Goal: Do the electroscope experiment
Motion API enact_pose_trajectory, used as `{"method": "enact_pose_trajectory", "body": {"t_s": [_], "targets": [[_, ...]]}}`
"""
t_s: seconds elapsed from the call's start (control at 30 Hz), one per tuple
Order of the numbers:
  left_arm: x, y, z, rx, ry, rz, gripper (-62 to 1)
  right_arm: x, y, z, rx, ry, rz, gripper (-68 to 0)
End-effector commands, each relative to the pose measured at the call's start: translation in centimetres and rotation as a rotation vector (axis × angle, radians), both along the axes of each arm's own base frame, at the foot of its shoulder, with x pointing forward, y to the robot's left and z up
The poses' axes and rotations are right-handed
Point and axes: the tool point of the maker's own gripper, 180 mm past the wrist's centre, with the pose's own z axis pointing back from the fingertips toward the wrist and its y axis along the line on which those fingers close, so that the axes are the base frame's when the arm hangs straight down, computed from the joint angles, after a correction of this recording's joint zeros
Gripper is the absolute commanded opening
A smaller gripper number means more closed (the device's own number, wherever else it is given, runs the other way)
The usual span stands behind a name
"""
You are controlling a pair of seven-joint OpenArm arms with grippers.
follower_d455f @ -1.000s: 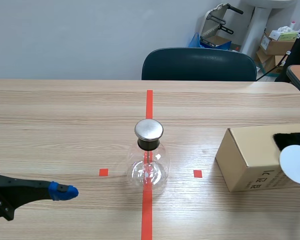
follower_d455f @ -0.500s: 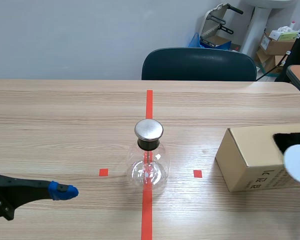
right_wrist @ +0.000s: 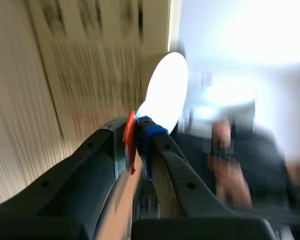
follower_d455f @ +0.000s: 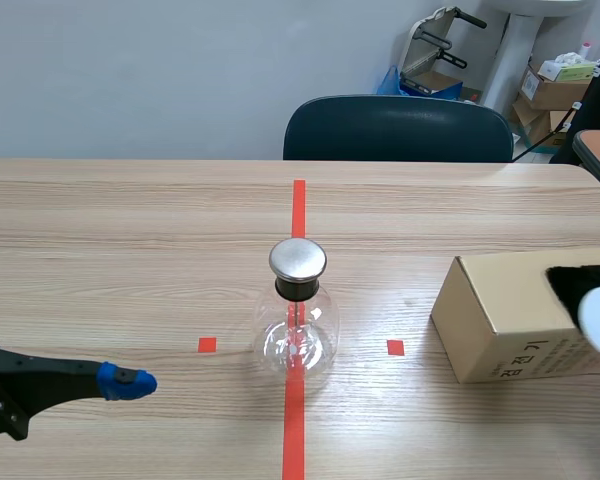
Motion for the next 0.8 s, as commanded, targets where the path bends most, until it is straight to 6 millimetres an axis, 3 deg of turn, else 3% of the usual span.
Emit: {"method": "enact_pose_trajectory", "body": {"t_s": [0.0, 0.07, 0.3, 0.37, 0.53, 0.6, 0.67, 0.77], "targets": [[-0.2, -0.4, 0.6, -0.037, 0.005, 0.0, -15.9, 0.0, 0.2, 0.7, -0.036, -0.037, 0.045, -65.6], [-0.2, -0.4, 0.6, -0.037, 0.005, 0.0, -15.9, 0.1, 0.0, 0.7, -0.036, -0.04, 0.03, -65.6], [-0.2, -0.4, 0.6, -0.037, 0.005, 0.0, -15.9, 1.1, -6.3, 1.4, -0.083, -0.078, -0.32, -65.6], [-0.2, -0.4, 0.6, -0.037, 0.005, 0.0, -15.9, 1.1, -5.9, 1.3, -0.084, -0.073, -0.295, -65.6], [-0.2, -0.4, 0.6, -0.037, 0.005, 0.0, -15.9, 0.3, -0.8, 0.7, -0.047, -0.041, -0.012, -65.6], [-0.2, -0.4, 0.6, -0.037, 0.005, 0.0, -15.9, 0.0, 0.4, 0.6, -0.037, -0.034, 0.054, -65.6], [-0.2, -0.4, 0.6, -0.037, 0.005, 0.0, -15.9, 0.1, 0.0, 0.7, -0.036, -0.04, 0.034, -65.6], [-0.2, -0.4, 0.7, -0.038, 0.005, 0.0, -15.9, 0.8, -2.9, 1.1, -0.056, -0.059, -0.133, -65.6]]}}
